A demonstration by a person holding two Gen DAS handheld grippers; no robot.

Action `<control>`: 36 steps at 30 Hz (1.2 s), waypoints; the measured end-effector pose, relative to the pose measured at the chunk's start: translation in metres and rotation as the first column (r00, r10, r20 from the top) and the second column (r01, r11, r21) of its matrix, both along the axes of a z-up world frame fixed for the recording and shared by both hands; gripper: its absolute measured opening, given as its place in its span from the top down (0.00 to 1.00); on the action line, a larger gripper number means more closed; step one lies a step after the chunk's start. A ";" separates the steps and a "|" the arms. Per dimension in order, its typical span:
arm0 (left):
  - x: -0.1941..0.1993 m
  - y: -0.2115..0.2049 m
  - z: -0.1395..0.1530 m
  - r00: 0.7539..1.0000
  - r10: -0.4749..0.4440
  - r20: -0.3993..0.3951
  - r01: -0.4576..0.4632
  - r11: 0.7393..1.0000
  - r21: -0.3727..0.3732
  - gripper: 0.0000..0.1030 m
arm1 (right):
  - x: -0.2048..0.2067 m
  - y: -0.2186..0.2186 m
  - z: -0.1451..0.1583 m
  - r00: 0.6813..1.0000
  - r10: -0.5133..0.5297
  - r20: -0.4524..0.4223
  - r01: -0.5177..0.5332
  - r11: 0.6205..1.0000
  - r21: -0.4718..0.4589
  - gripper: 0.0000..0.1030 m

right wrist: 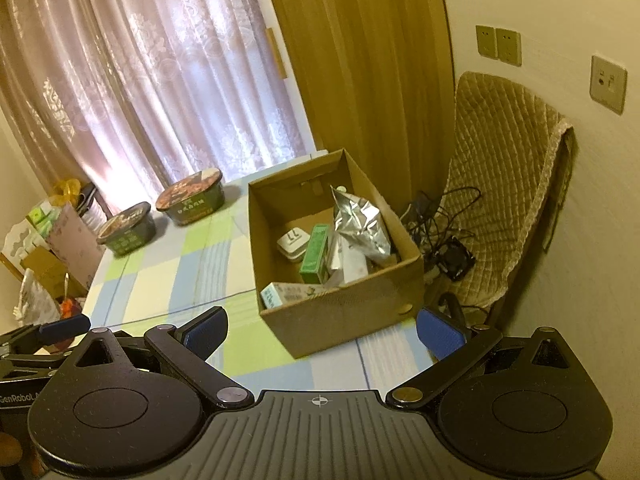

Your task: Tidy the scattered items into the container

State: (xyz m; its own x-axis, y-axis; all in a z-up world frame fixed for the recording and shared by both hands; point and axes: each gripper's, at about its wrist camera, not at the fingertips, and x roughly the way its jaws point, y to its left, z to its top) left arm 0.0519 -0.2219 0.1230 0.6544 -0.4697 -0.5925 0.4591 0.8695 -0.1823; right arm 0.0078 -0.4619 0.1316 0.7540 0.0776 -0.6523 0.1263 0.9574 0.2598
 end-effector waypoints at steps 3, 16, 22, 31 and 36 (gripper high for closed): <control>-0.010 0.000 0.001 1.000 0.000 -0.007 0.000 1.000 0.022 0.01 | -0.007 0.004 0.003 1.000 0.007 0.003 -0.007 1.000 -0.008 0.00; -0.036 0.007 0.005 1.000 -0.005 -0.031 0.006 0.999 0.034 0.01 | -0.031 0.012 0.012 1.000 0.008 -0.011 -0.008 0.999 -0.050 0.00; -0.043 0.009 0.003 0.998 0.018 -0.052 -0.015 0.999 0.048 0.01 | -0.037 0.024 0.007 0.999 0.026 -0.025 -0.028 0.996 -0.085 0.00; -0.046 0.014 -0.002 0.998 0.029 -0.048 -0.026 0.997 0.074 0.01 | -0.041 0.031 0.011 0.999 0.036 -0.017 -0.037 0.995 -0.096 0.00; -0.044 0.019 -0.002 0.998 0.040 -0.049 -0.036 0.997 0.075 0.01 | -0.039 0.035 0.009 0.999 0.044 -0.024 -0.046 0.994 -0.097 0.00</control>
State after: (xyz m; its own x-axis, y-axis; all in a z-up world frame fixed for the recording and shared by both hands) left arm 0.0079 -0.2026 0.1211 0.6395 -0.3988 -0.6572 0.4170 0.8982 -0.1392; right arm -0.0307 -0.4265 0.1402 0.7367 0.0465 -0.6747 0.0871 0.9828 0.1629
